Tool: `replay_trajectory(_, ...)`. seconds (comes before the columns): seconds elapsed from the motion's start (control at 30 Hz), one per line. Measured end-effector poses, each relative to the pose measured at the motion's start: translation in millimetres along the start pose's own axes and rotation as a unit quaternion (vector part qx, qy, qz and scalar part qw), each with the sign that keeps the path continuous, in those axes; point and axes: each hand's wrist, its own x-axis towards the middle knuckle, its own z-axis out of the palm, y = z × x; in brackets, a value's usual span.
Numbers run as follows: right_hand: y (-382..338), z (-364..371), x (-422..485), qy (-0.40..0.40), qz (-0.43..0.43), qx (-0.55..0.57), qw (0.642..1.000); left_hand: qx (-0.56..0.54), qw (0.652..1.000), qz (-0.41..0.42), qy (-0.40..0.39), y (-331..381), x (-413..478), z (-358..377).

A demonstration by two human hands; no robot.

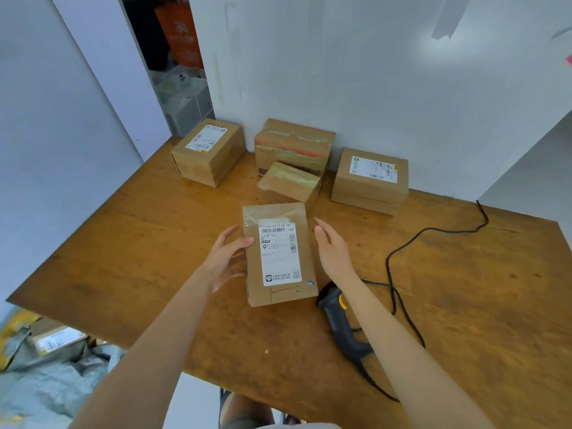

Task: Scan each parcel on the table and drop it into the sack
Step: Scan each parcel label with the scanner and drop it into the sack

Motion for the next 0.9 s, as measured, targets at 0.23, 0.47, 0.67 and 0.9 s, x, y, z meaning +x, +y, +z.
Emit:
replay_trajectory(0.23,72,-31,-77,0.02,0.185,-0.235,0.954,-0.019,0.999,0.001,0.028,-7,0,6)
replay_trajectory(0.47,87,-7,-113,-0.006,0.125,-0.39,0.912,-0.028,0.999,0.01,0.035,-10,4,14)
replay_trajectory(0.67,83,-9,-108,0.007,0.118,-0.382,0.917,-0.037,0.998,0.016,0.047,-13,5,21)
replay_trajectory(0.9,46,-40,-102,0.059,0.054,-0.042,0.996,-0.048,0.995,0.043,0.076,-10,7,27)
